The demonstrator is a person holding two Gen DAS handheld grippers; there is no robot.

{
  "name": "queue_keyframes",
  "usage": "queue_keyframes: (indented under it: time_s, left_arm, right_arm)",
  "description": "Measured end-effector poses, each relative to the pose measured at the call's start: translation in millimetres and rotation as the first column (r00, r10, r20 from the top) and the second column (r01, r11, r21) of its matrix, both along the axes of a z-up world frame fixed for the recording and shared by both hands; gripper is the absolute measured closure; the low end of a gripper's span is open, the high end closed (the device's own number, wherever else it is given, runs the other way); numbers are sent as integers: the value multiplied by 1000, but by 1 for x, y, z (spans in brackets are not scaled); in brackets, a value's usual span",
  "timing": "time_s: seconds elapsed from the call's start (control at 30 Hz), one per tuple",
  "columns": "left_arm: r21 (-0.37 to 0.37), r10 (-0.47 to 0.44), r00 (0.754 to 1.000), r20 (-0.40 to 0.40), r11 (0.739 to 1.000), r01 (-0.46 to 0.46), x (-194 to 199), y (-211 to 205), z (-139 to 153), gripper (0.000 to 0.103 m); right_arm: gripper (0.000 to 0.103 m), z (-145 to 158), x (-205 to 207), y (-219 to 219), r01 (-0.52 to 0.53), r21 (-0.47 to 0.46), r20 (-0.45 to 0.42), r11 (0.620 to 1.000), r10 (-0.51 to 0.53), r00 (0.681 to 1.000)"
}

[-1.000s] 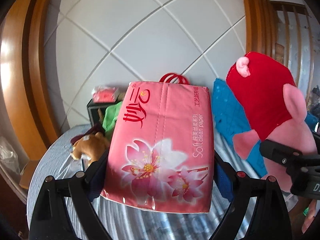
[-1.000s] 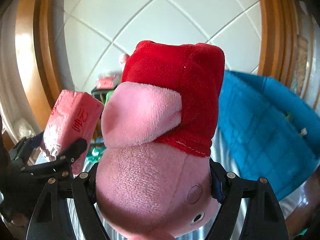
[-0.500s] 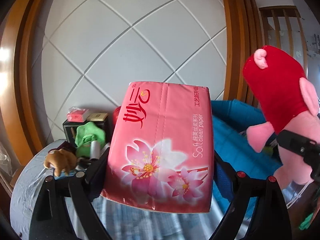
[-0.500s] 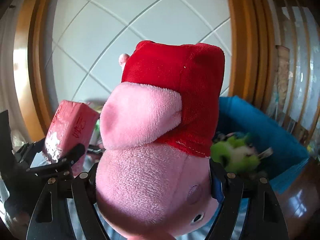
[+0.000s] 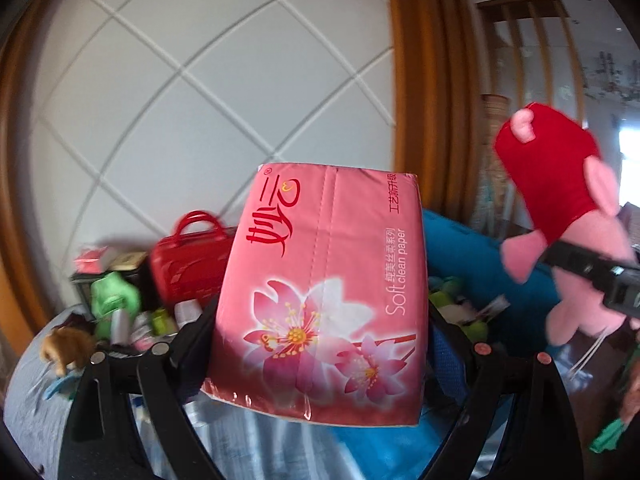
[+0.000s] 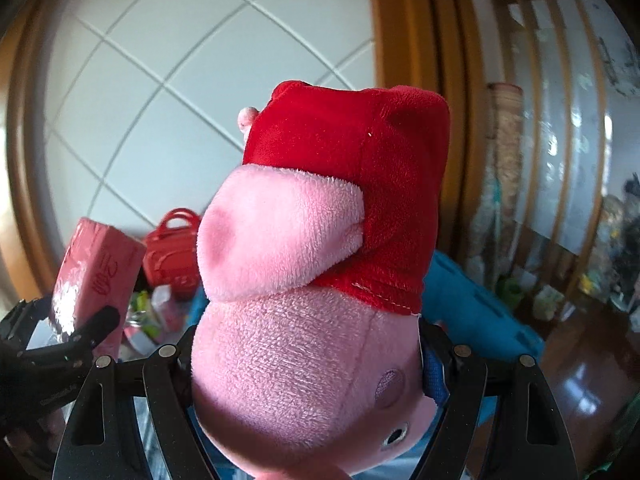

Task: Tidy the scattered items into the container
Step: 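Lift and carry the tissue pack and Peppa Pig plush with both tools toward the blue box, then open both tools to drop the tissue pack and Peppa Pig into the box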

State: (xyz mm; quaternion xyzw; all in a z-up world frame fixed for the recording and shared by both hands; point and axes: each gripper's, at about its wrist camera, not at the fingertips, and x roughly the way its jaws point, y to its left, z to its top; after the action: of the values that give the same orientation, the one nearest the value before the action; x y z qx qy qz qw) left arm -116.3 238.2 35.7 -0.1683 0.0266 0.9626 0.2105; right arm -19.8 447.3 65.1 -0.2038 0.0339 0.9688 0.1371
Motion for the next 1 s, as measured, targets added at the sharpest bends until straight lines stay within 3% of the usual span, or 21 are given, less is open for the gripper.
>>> queue_keyframes:
  time_s: [0.1,0.2,0.33,0.47,0.7,0.77,1.0]
  left_arm:
    - [-15,-53,998,15,998,53,-2,39,1,12]
    - [-51,-85,991,106,995,91,-12,80,-7,12]
    - [-120,-21,976,218,992,48,-22,131,-19,12]
    - [-146,42,932,361,989,12,-40,175,-37,12]
    - [-193,94,874,477,981,-1,-39,208,-65,12]
    - [-213,111,864,491,977,-5,-37,213,-71,12]
    - [-224,143,875,463,974,-40,-30,213,-75,11]
  right_arm:
    - [22,-6,-1,22,34,18,6,999,-34,999]
    - [22,-10,-6,45,42,8,24,999,-42,999]
    - [22,-20,-26,80,22,11,59,1000,-23,998]
    - [22,-43,-52,121,-32,-7,125,999,33,992]
    - [22,-95,-66,155,-128,-37,256,991,134,957]
    - [22,-105,-65,163,-141,-47,283,989,149,947]
    - [21,-114,-63,173,-146,-37,317,989,151,936]
